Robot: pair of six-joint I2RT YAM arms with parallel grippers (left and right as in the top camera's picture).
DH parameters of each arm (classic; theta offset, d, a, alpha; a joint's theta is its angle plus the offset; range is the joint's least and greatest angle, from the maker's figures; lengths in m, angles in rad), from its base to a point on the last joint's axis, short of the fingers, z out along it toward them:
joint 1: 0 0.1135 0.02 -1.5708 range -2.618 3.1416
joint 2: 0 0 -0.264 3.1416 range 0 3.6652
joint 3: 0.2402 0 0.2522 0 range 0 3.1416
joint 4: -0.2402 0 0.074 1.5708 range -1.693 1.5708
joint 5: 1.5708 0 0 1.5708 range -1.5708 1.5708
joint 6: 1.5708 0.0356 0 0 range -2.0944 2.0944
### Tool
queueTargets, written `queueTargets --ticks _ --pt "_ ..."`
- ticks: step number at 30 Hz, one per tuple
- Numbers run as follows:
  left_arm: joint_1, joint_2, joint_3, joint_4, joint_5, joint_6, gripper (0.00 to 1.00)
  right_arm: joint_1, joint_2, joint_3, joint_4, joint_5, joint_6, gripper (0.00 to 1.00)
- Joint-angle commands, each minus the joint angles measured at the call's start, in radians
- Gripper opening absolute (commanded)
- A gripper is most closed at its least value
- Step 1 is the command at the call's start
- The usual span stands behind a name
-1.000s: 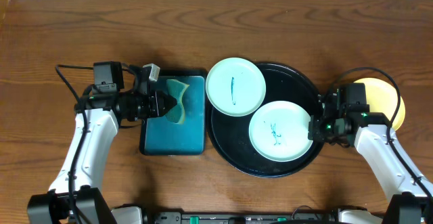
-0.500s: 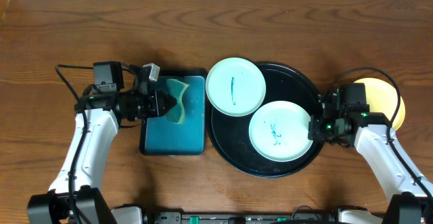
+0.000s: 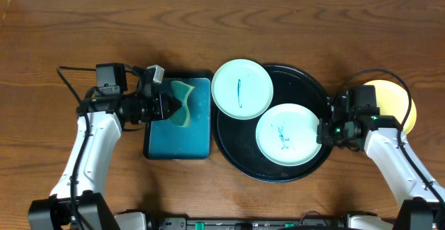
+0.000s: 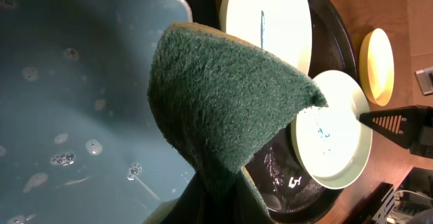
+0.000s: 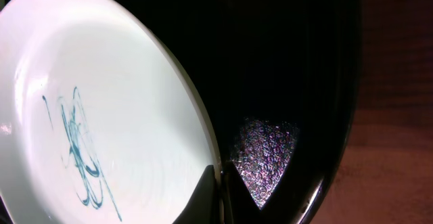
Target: Clean dirty plates on tray and stack at the side
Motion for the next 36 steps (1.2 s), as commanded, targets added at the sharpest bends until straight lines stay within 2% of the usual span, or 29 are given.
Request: queueTargets --ticks 1,27,29,32,36 --pt "0.005 -0.005 -0.011 0.002 0.032 0.018 0.08 0.012 0.002 -0.003 0.003 -0.009 0.011 0.01" --pt "0.005 -0.005 -0.011 0.007 0.019 -0.006 0.07 0.012 0.002 -0.003 0.003 -0.009 0.011 0.01" --pt "-0.003 -0.005 -0.011 0.014 -0.13 -0.155 0.08 0.012 0.002 -0.003 0.003 -0.009 0.011 0.01" --pt "-0.04 -0.005 -0.011 0.002 -0.476 -0.354 0.08 0.012 0.002 -0.003 0.006 -0.009 0.011 0.01" --pt "-0.126 -0.005 -0.011 0.006 -0.662 -0.389 0.07 0.012 0.002 -0.003 0.005 -0.009 0.011 0.01"
